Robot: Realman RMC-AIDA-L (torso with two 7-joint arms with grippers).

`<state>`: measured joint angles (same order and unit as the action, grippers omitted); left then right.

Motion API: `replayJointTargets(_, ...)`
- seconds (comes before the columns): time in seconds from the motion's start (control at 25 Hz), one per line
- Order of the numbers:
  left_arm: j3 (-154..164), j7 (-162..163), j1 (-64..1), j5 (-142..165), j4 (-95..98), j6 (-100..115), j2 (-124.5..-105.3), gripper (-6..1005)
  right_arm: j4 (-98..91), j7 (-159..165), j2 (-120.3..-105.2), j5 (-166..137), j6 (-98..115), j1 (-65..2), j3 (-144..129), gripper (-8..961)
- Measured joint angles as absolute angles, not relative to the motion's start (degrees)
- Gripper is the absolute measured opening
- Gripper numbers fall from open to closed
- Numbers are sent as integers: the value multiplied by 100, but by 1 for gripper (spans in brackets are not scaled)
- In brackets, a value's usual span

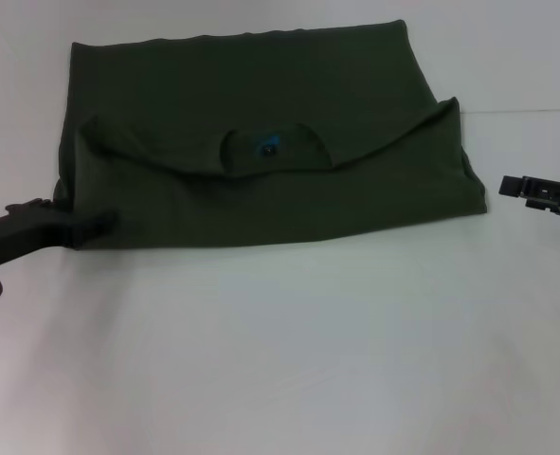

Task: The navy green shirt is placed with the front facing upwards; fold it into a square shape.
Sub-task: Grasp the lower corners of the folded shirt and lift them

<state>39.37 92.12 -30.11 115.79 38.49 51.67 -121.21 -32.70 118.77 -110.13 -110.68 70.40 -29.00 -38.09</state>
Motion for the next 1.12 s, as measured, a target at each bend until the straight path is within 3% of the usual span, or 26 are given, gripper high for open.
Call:
replayJointTargets(0.12,4033,9211,-3048,11602,3775,5086,-12121,833,-3270,11870,-11024,-11073,7035,-2916,-3823,775)
replayJointTargets(1.12,4061,9238,-3086,11788,3600,4854,-12147,811,-3270,11841,-11047,-11083,7023,-2926,-3861,775)
